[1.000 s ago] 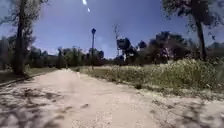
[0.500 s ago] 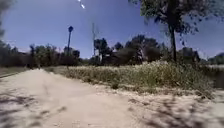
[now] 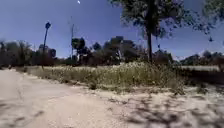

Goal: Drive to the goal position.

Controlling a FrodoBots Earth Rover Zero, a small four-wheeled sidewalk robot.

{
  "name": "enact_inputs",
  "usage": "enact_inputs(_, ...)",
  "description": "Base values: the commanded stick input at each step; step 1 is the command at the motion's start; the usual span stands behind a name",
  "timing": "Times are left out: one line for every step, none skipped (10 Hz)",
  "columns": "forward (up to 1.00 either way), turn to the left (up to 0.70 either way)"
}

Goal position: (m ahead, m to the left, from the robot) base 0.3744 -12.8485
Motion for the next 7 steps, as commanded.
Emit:
enact_inputs(0.00, -0.85)
enact_inputs(0.00, -0.85)
enact_inputs(0.00, -0.85)
enact_inputs(0.00, -0.85)
enact_inputs(0.00, -0.85)
enact_inputs(0.00, -0.85)
enact_inputs(0.00, -0.85)
